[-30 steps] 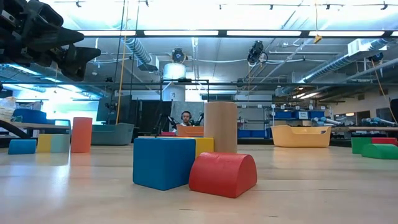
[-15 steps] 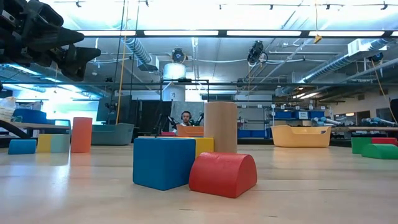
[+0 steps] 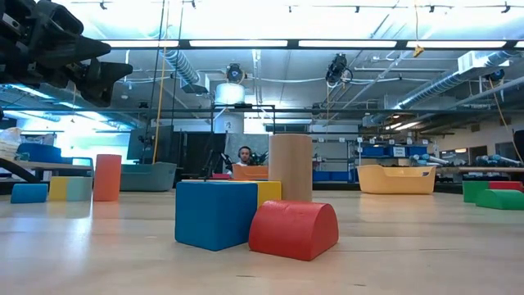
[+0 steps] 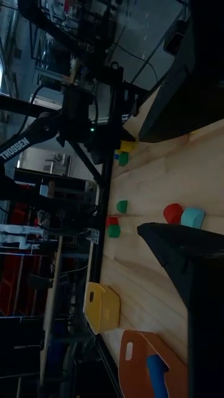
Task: Sort blocks by size
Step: Put the yellow cube block into the yellow bin
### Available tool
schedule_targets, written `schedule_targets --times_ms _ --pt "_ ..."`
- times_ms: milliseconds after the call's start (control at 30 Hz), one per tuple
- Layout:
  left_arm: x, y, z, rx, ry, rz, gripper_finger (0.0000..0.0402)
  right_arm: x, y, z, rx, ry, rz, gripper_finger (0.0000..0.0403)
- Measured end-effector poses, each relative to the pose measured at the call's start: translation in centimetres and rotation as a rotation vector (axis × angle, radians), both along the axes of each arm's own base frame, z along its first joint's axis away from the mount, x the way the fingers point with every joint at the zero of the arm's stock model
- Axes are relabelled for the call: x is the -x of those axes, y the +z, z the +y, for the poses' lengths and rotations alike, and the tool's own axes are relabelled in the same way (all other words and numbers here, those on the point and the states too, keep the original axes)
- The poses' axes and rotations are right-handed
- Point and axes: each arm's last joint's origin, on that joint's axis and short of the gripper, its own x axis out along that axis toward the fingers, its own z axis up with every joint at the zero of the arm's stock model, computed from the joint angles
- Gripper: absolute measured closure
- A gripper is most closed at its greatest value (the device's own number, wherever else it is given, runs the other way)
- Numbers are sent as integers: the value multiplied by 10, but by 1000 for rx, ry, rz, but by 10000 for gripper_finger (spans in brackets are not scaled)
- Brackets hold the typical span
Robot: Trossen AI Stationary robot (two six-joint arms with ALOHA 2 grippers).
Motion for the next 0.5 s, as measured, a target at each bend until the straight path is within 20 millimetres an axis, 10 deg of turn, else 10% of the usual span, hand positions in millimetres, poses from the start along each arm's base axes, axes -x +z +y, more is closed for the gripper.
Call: schedule_targets --times_ms 500 --pt "0 0 0 0 0 0 170 -2 0 0 2 6 -23 253"
